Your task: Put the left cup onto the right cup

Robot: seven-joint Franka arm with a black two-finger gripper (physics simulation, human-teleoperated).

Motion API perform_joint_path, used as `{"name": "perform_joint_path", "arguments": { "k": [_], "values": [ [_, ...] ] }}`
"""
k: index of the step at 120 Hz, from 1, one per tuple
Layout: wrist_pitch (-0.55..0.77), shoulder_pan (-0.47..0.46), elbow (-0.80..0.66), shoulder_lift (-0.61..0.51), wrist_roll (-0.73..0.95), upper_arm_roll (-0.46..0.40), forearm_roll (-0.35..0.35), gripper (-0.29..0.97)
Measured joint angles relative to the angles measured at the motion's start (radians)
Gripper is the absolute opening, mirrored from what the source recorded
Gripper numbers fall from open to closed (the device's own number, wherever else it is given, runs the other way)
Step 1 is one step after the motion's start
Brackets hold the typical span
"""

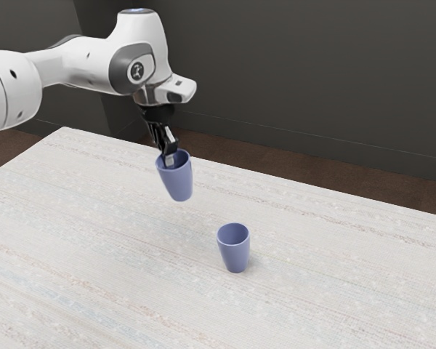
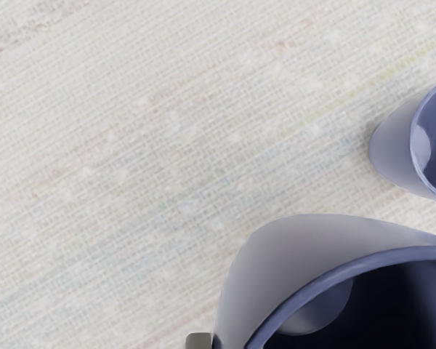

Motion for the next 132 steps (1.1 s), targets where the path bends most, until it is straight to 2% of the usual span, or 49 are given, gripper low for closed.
{"name": "perform_joint_path", "arguments": {
  "k": [66, 132],
  "values": [
    [0.005, -0.101, -0.007, 0.006, 0.000, 0.000, -0.005, -0.11],
    [0.014, -0.153, -0.005, 0.039, -0.005, -0.009, -0.014, -0.11]
  ]
}}
